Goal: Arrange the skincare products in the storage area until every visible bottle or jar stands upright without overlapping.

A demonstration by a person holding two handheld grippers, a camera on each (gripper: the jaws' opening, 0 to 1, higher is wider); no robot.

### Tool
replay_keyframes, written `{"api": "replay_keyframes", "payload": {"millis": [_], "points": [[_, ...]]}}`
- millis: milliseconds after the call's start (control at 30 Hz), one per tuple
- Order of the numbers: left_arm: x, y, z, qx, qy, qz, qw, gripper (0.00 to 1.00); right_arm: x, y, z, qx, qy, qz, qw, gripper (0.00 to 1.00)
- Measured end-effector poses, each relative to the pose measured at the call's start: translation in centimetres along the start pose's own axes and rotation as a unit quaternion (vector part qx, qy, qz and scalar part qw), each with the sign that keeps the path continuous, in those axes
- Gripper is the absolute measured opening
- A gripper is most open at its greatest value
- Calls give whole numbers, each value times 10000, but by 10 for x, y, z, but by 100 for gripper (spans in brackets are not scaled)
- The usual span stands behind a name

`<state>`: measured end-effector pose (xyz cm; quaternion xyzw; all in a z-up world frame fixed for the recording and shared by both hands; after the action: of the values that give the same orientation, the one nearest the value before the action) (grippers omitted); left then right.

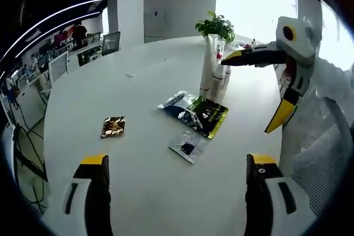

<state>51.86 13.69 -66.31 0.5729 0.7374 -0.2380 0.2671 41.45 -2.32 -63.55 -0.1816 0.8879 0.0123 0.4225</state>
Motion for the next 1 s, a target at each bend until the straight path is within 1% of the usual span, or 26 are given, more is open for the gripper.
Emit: {"api": "replay_keyframes", "payload": {"millis": [100,233,333,400,467,600,700,767,800,867,1000], "points": [[0,4,3,-1,23,-70,10000,97,-2,-2,7,-24,-44,-2,10000,92],[0,9,7,-17,64,-76,9999,97,-2,-4,14,2,-100,-17,9999,84],[0,11,11,-33,120,11,9999,97,0,-5,17,-3,-268,188,9995,76],[0,12,13,-16,149,38,9999,97,4,-5,19,8,-263,198,9995,73],[0,13,16,-4,182,26,9998,96,8,-6,22,17,-181,167,9997,72],[-1,21,22,-97,222,-24,9997,93,12,-4,24,-62,-204,307,9993,65],[-4,29,26,-200,179,-107,9996,92,12,-2,26,-107,-178,201,9996,65],[-6,34,29,-235,183,-204,9993,90,12,0,27,-108,-157,129,9997,63],[-7,36,31,-257,201,-204,9993,89,11,1,28,-122,-147,97,9998,63],[-9,38,34,-354,252,-17,9991,88,10,3,28,-148,-134,43,9998,64],[-16,46,43,-393,249,-30,9989,85,7,3,27,-95,-160,-53,9998,63]]}}
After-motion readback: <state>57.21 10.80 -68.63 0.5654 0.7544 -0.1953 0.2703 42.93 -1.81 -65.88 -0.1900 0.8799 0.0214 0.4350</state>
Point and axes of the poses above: the point that each gripper's makers call its tool centre point, and the gripper's own axes: z roughly forward along the fingers, y roughly to its left, x roughly out of its underside, the point moved 7 cm from there along -z, roughly backward along the fingers, and after that the axes turned 9 degrees about y, right-handed, at the moved point
